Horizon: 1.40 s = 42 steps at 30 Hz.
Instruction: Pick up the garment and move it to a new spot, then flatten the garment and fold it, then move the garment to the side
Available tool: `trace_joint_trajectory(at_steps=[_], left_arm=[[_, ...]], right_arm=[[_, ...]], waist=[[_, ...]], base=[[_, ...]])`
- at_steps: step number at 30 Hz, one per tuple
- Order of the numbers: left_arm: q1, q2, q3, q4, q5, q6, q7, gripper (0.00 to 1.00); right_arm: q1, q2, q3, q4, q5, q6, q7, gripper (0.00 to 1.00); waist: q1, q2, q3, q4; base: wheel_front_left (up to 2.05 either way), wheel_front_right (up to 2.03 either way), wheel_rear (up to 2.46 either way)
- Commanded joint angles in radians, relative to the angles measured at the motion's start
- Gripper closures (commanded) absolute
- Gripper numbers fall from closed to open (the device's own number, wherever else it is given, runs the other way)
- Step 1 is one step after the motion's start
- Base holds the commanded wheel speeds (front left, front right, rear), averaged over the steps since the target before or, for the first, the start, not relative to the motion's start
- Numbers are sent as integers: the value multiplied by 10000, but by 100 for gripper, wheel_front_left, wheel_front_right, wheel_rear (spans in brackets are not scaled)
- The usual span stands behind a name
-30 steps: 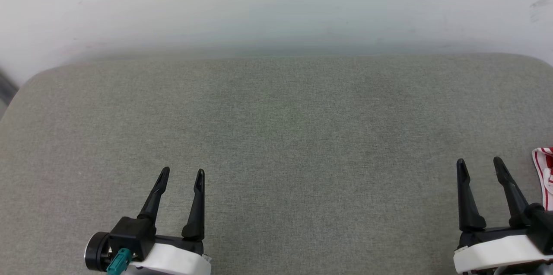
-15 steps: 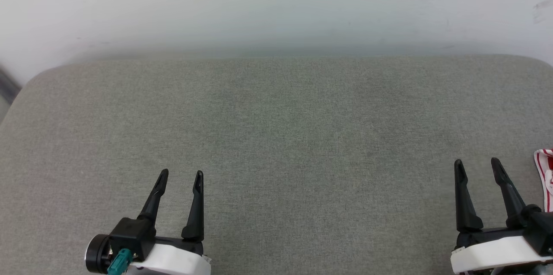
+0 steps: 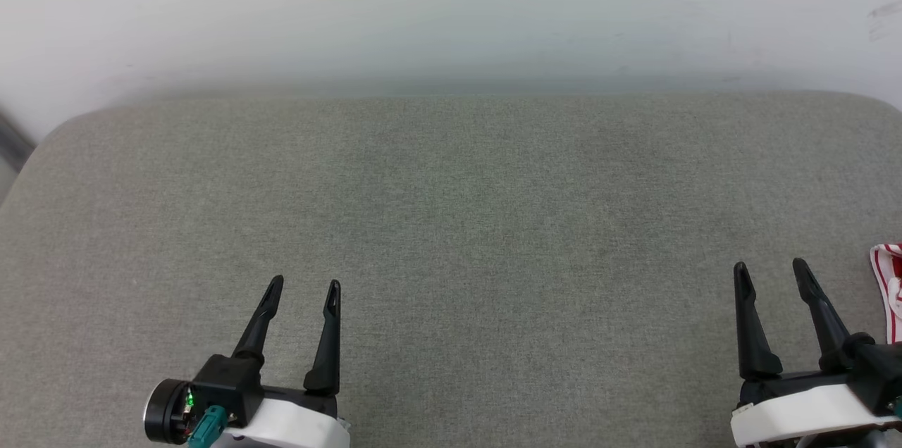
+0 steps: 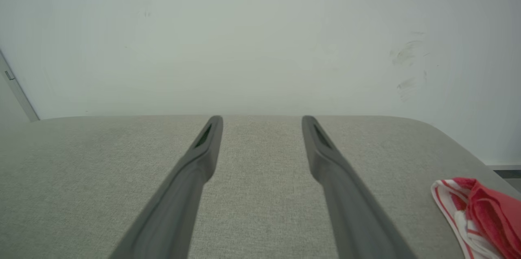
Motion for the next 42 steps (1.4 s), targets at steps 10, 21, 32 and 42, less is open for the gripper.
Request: trace_joint_trajectory(at_steps=[10,21,32,42], left_arm=[[140,-2,48,83,-370,-5,60,100],[-97,120,205,339,-2898,-49,546,100],[-309,197,346,600,-4886,-101,944,100],[-492,250,504,788,-6763,-151,1347,100]], right_arm=[[122,32,62,351,163,0,54,100],[-145,40,8,630,2598,-1,608,100],[-366,51,-41,859,4529,-1,1053,100],[-568,66,-90,1079,6370,-2,1483,100]], waist=[[0,0,-7,-4],[0,0,-50,-10],[0,0,-90,-15],[0,0,-133,-21]], base=[[0,0,0],[0,0,0],[0,0,0],[0,0,0]])
